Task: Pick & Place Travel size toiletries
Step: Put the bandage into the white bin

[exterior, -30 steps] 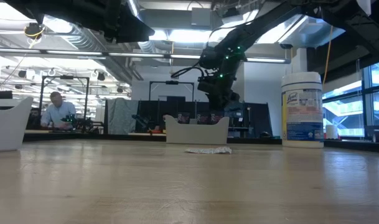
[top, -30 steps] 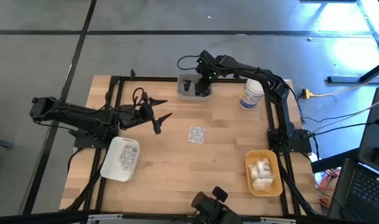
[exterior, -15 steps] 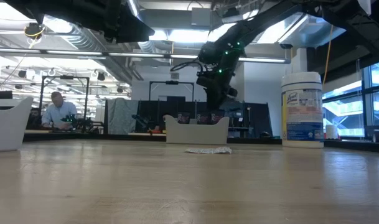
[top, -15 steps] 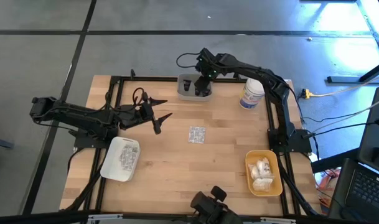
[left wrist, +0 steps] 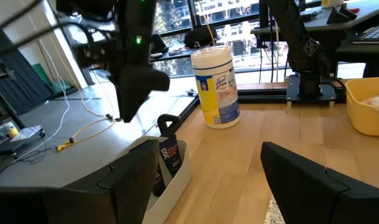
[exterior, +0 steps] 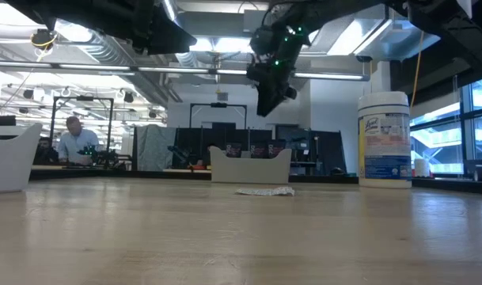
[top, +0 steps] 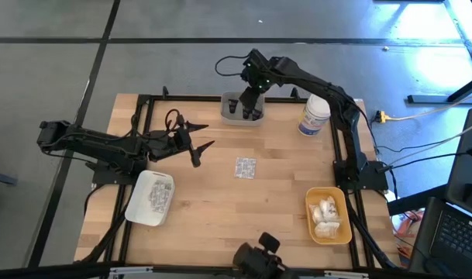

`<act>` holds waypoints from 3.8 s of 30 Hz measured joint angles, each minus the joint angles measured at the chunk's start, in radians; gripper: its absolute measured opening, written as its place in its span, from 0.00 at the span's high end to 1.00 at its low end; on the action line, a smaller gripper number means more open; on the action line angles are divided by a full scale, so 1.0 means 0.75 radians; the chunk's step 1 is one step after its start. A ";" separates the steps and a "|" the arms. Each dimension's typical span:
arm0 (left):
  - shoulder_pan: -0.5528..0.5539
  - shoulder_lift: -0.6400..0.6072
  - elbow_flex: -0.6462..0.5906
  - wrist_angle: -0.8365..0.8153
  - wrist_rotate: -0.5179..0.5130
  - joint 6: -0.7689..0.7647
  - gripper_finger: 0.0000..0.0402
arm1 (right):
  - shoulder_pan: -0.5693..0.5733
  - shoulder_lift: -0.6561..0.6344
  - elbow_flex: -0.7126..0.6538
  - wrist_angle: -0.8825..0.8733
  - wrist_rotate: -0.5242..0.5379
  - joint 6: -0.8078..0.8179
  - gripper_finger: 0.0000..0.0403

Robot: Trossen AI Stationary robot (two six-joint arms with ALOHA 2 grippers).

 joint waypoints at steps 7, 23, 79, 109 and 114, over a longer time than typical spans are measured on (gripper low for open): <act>0.000 0.000 0.000 0.000 0.001 0.000 0.30 | 0.033 -0.001 0.147 -0.153 0.000 0.002 0.69; 0.000 0.000 0.000 0.000 0.000 0.000 0.30 | 0.153 -0.001 0.271 -0.432 0.000 0.034 0.77; 0.000 0.000 0.002 -0.108 0.000 -0.001 0.30 | 1.289 -0.120 0.258 -0.698 0.496 0.592 0.99; 0.000 0.000 0.001 -0.121 0.001 -0.081 0.30 | 1.220 -1.061 -1.323 0.477 0.418 0.628 0.99; 0.001 0.000 0.001 -0.120 0.001 -0.081 0.30 | 1.108 -1.243 -1.483 0.559 0.400 0.618 0.99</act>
